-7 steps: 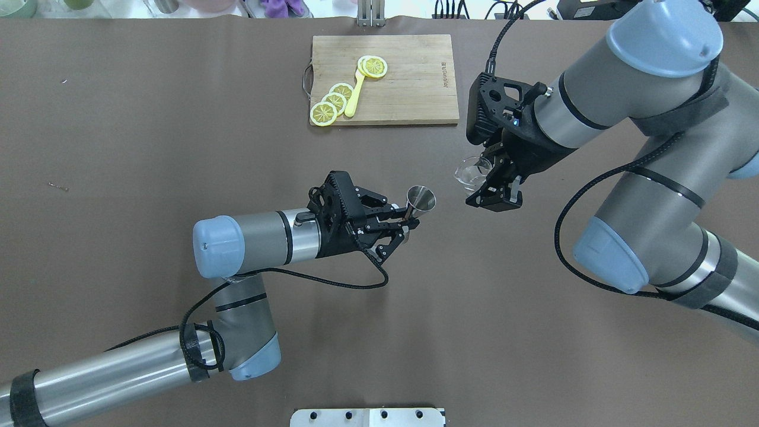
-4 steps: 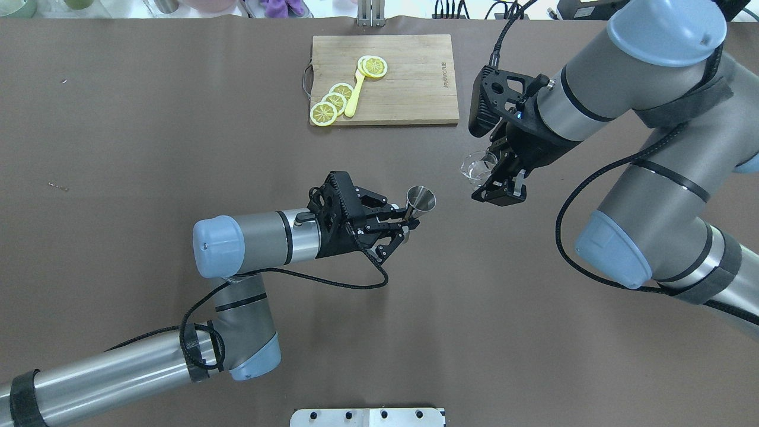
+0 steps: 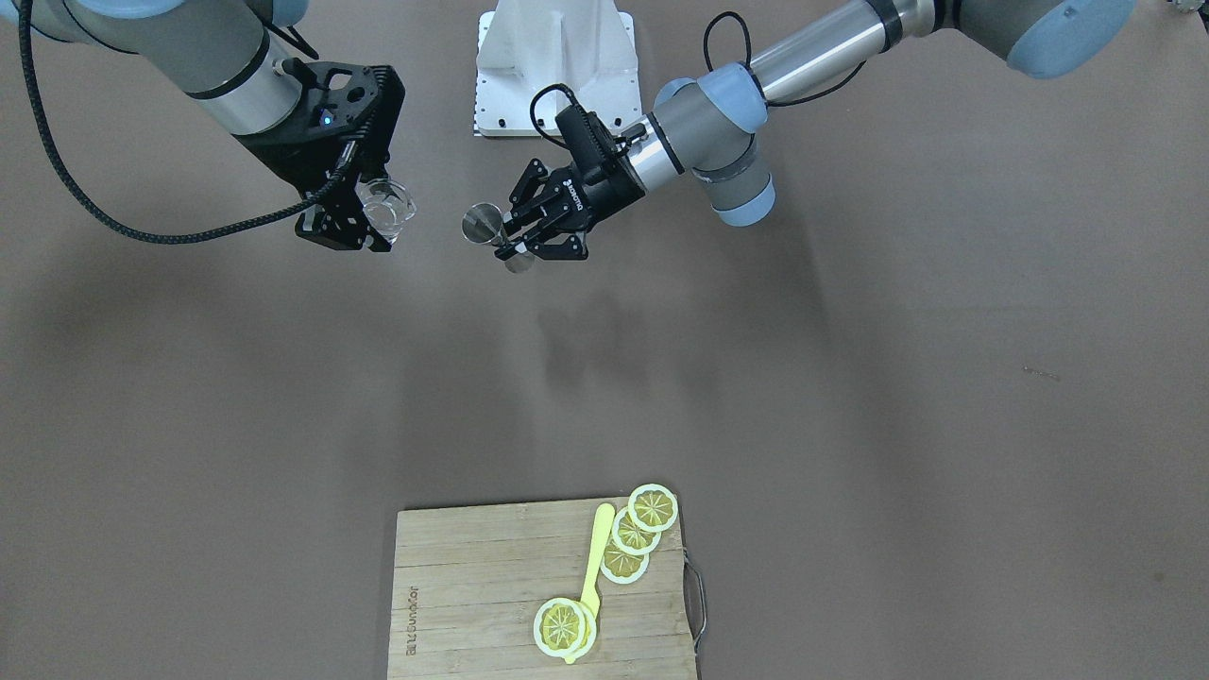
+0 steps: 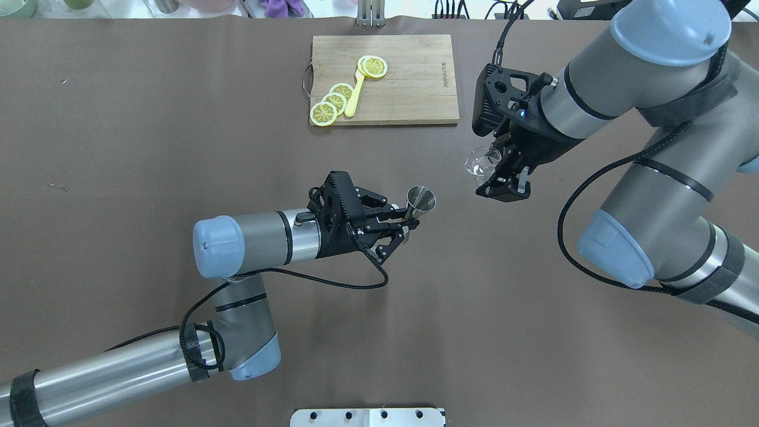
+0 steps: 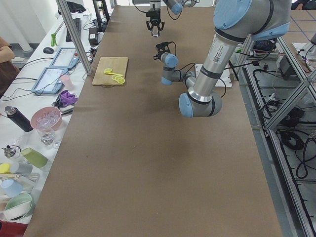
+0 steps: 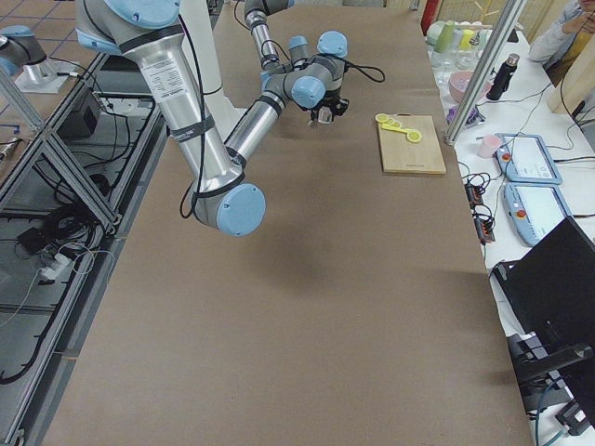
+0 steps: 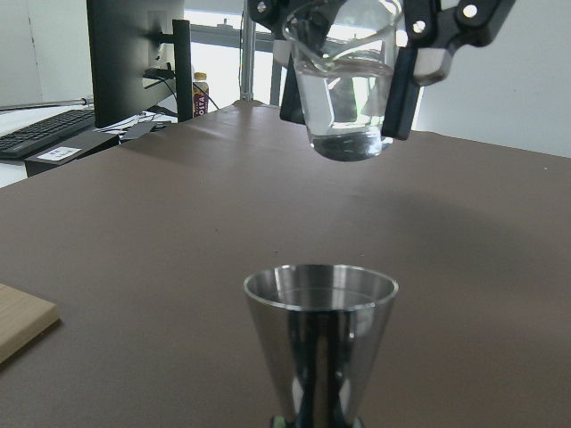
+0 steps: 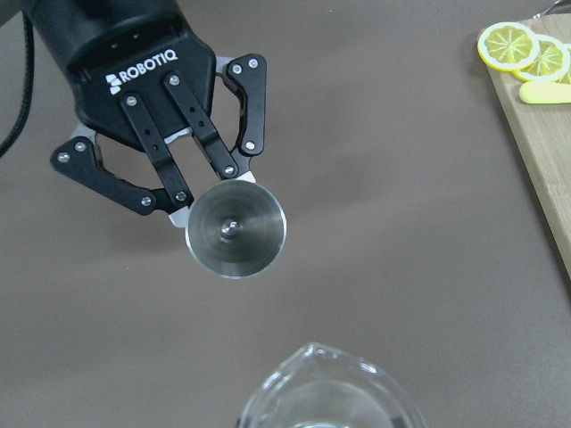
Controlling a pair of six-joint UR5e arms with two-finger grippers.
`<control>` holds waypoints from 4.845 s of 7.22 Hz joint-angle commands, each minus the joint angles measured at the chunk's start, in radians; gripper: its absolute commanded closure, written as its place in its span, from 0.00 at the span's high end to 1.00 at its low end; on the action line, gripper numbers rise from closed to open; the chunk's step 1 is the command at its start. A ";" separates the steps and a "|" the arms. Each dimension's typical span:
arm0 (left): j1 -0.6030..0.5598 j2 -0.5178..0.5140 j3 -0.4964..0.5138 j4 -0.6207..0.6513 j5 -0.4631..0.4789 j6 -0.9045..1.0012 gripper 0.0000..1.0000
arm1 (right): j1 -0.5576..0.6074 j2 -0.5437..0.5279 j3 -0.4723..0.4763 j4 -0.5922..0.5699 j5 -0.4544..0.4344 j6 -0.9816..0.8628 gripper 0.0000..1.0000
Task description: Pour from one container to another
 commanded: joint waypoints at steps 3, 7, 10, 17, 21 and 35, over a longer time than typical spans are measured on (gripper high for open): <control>0.000 0.002 0.000 0.000 -0.001 0.000 0.00 | -0.015 0.003 0.000 -0.010 -0.023 -0.006 0.00; 0.000 0.000 0.006 -0.001 0.000 0.000 0.00 | -0.027 0.034 0.000 -0.115 -0.055 -0.043 0.00; 0.000 0.000 0.012 -0.001 -0.001 0.002 0.00 | -0.038 0.085 -0.008 -0.169 -0.072 -0.058 0.00; 0.000 0.000 0.012 -0.006 -0.001 0.002 0.00 | -0.092 0.112 -0.023 -0.171 -0.094 -0.196 0.00; 0.000 0.002 0.012 -0.008 -0.001 0.002 0.00 | -0.092 0.114 -0.025 -0.218 -0.094 -0.299 0.00; 0.000 0.003 0.017 -0.006 -0.001 0.002 0.00 | -0.090 0.220 -0.091 -0.396 -0.094 -0.351 0.00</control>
